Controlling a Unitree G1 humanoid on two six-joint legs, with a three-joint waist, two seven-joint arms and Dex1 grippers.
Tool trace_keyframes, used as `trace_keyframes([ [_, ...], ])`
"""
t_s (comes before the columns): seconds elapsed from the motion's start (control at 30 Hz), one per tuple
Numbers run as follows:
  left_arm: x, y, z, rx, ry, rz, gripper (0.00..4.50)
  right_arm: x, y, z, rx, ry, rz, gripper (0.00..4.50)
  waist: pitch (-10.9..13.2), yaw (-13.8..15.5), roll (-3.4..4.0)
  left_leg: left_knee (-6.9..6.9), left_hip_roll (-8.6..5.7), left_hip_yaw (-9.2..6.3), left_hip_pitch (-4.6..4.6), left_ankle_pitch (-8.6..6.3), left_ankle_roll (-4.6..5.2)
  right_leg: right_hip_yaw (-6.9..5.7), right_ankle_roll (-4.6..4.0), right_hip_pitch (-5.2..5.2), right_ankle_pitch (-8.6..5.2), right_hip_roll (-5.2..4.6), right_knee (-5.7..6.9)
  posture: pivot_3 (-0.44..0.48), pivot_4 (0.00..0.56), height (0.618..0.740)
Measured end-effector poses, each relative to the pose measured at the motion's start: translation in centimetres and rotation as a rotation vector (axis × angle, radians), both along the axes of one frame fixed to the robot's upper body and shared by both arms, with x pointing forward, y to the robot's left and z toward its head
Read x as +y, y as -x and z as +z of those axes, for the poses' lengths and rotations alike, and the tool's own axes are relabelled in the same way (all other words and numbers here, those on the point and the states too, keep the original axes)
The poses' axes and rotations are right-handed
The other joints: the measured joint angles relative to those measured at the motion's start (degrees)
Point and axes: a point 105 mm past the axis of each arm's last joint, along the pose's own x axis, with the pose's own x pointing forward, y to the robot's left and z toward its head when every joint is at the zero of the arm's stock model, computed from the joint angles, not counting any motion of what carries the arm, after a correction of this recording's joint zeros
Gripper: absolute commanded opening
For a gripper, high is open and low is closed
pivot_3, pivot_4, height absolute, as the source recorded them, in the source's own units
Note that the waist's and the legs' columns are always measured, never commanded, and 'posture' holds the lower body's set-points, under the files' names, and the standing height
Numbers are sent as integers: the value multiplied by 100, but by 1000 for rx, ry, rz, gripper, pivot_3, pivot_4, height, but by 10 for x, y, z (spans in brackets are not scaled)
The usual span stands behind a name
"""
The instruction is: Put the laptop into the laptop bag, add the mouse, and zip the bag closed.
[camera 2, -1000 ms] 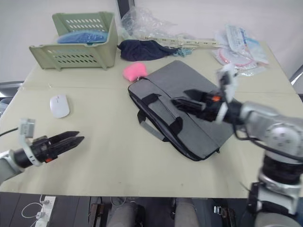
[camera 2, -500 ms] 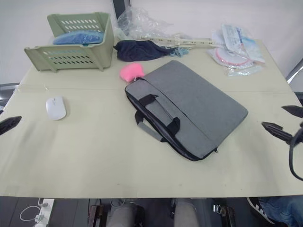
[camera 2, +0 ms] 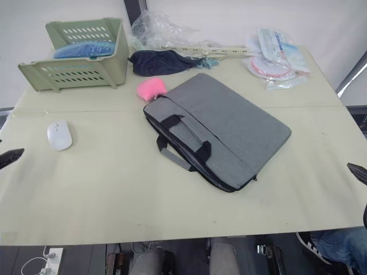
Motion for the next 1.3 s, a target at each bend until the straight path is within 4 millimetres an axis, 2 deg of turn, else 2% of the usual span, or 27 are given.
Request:
trace_keyframes([
  [0.1,-1,7,4,38,30,-37,4466,3,2,0,24,-27,35,4462,0,-28,0,1,0,3,2,0,0,5,0,0,0,0,3,0,150,740],
  [0.33,0,11,6,56,42,-40,4466,12,-2,19,16,-83,114,4462,2,-27,4,8,0,6,11,0,0,17,-2,2,-1,-3,22,0,150,740],
  [0.4,3,12,5,50,38,-21,4466,23,-5,27,-12,-131,160,4462,2,-29,4,8,0,7,13,0,0,19,-2,0,-1,-3,25,0,150,740],
  [0.5,7,12,6,26,38,13,4466,68,-11,50,-86,-218,351,4462,2,-33,4,12,4,7,17,0,0,21,-6,-1,-3,-3,40,0,150,740],
  [0.53,8,13,6,17,50,24,4466,93,-11,62,-118,-260,454,4462,2,-33,4,12,4,9,22,0,0,24,-8,-2,-4,-3,53,0,150,740],
  [0.57,8,13,6,14,56,26,4466,102,-10,67,-129,-266,491,4462,2,-27,4,14,4,8,23,0,0,24,-8,-2,-4,-3,55,0,150,740],
  [0.67,5,11,-5,11,101,29,4466,153,-2,102,-220,-356,693,4462,2,30,5,18,0,9,24,-1,0,27,-9,-4,-4,-10,59,0,150,740],
  [0.77,2,11,-18,31,131,30,4466,179,9,111,-221,-335,802,4462,-10,111,-21,19,2,6,20,-4,-1,20,-10,-9,-5,-6,61,0,150,740],
  [0.87,5,13,-19,27,138,50,4466,182,11,105,-193,-319,808,4462,-35,212,-66,23,-2,1,13,-12,8,10,-10,-9,-5,-10,57,0,150,740],
  [1.07,4,14,-9,-22,172,61,4466,178,12,83,-136,-279,785,4462,-38,269,-71,28,-10,7,12,-16,14,9,-10,-7,-5,-18,54,0,150,740],
  [1.2,-16,3,3,-75,183,33,4466,175,11,77,-133,-275,770,4462,-38,256,-71,31,-8,16,20,-15,13,16,-10,-5,-5,-18,59,0,150,740],
  [1.3,-43,-19,10,-140,188,101,4466,174,11,76,-131,-272,765,4462,-38,270,-71,38,-7,8,24,-15,13,24,-10,2,-5,-25,63,0,150,740],
])
